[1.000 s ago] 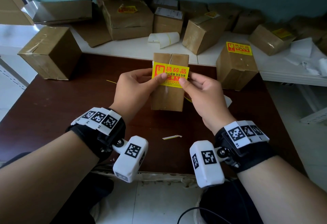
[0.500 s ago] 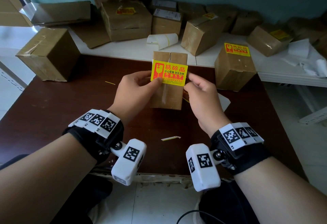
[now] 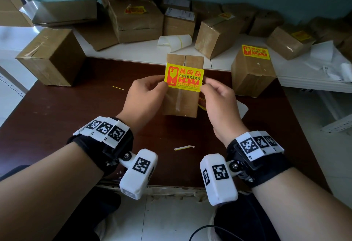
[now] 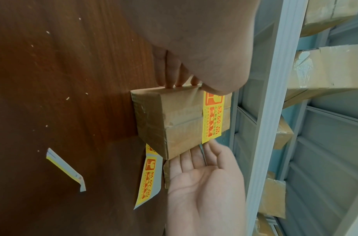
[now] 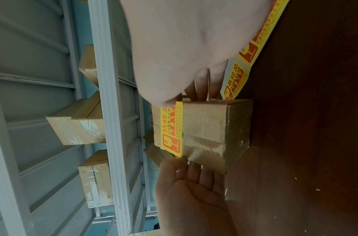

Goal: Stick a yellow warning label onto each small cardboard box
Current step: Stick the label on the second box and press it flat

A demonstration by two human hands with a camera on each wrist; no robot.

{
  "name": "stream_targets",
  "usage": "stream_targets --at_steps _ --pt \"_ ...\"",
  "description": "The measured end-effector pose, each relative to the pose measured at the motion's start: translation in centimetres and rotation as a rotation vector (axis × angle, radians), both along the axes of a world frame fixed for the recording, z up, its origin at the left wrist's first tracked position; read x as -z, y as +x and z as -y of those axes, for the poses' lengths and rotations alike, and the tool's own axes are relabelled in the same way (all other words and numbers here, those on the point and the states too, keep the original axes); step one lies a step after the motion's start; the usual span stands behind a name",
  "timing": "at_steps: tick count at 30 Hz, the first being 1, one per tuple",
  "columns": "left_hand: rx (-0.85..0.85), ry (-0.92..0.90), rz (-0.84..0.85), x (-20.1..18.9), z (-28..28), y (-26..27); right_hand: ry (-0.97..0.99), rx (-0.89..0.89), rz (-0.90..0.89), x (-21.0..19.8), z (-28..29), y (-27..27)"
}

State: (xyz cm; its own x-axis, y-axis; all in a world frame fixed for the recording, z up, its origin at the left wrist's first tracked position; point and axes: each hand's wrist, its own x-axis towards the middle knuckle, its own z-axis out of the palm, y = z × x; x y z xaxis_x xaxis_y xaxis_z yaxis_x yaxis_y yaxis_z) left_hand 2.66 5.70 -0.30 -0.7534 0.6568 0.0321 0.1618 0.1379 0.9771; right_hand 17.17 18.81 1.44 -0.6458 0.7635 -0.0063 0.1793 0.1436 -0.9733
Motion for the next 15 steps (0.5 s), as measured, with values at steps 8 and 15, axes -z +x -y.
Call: stream_targets --at_steps 8,15 --pt "-0.051 -0.017 -0.046 -0.1 0.1 0.2 0.003 -0.008 -0.026 0.4 0.0 0.0" --pt "0.03 0.002 -0.186 -1.0 0.7 1.7 0.128 0.028 0.006 0.7 0.1 0.0"
